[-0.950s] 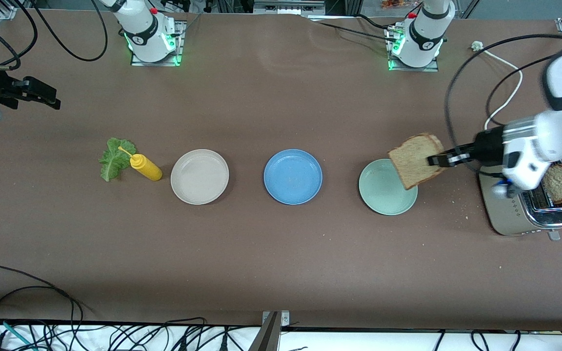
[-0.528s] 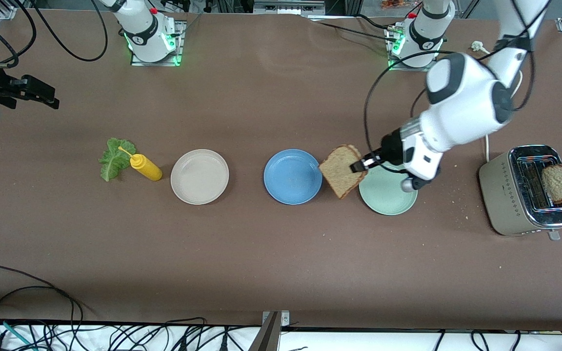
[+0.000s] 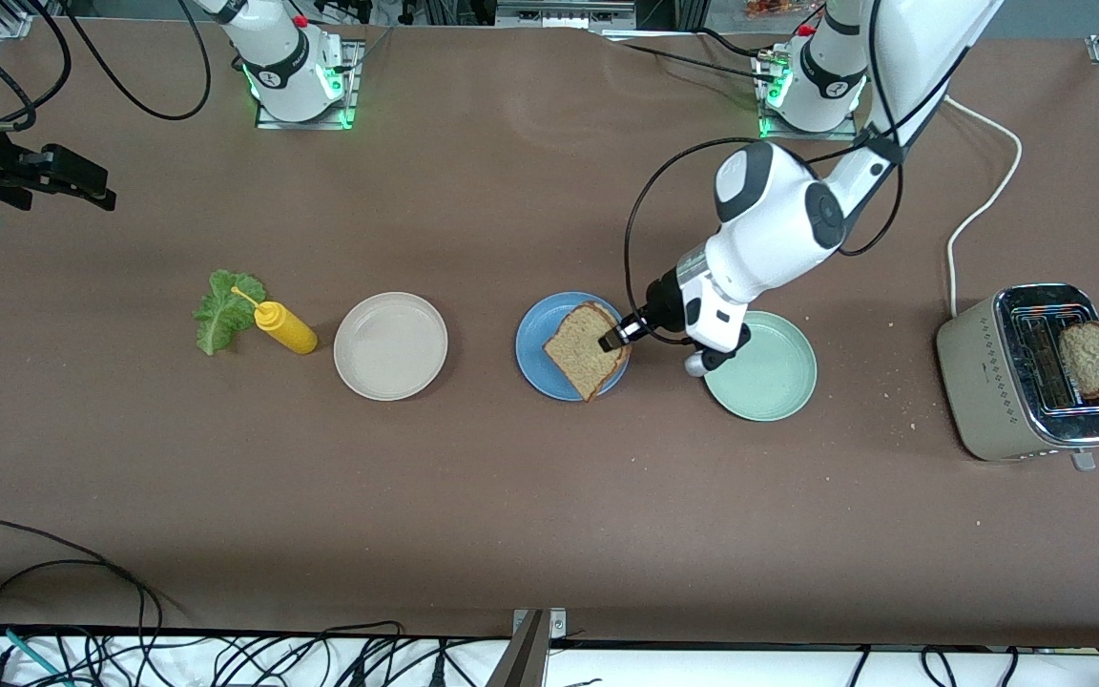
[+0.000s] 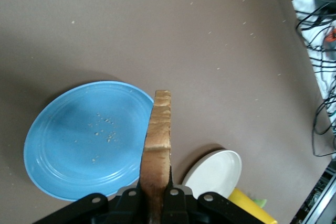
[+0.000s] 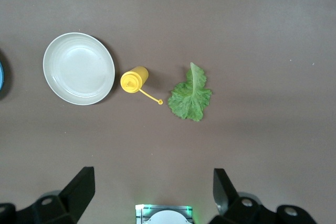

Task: Make sandwich in blue plate with both arms
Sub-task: 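Carry the bread slice over the blue plate with the left gripper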

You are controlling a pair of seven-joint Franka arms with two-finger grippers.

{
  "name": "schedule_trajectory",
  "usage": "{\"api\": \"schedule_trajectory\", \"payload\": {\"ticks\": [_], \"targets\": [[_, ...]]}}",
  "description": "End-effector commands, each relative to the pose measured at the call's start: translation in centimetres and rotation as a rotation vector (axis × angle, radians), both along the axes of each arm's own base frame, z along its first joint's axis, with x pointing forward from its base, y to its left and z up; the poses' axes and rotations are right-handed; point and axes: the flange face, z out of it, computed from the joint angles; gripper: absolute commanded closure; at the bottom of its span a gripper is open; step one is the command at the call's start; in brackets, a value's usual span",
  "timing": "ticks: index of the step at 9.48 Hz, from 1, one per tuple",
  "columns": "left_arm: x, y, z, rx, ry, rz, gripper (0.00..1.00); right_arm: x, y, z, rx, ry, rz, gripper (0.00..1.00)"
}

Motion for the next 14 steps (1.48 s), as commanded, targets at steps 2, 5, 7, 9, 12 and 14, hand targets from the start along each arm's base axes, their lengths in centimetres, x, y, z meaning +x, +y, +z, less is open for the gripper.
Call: {"api": "schedule_trajectory", "payload": {"ticks": [2,5,7,9,12,14], "targets": [[-0.5,-2.2,-3.6,0.029,0.01,-0.049,1.0,-0.2,0.2,0.7,0.018,0.004,-0.002,0.0],[-0.7,-3.4,-5.8,0.1,-0.001,-0.062,1.0,-0.3,0.3,0.7,0.018,0.009,0.0,0.0],[-0.5,-3.8,-5.9,0.093,0.0,-0.061,1.0,-0.3,0.3,0.7,0.018,0.009,0.0,0.0],[-0.2,-4.8,-5.9,0.077,0.016,-0.036,1.0,-0.3,0.3,0.7,0.018,0.009,0.0,0.0],[-0.3,-5.9,-6.7,0.07,0.036,-0.024,1.0,-0.5,0.3,0.6,0.018,0.026,0.0,0.0],[-0.3,-6.1,-7.1,0.084,0.034,-0.024,1.0,-0.8,0.4,0.5,0.017,0.047,-0.003,0.0]]}}
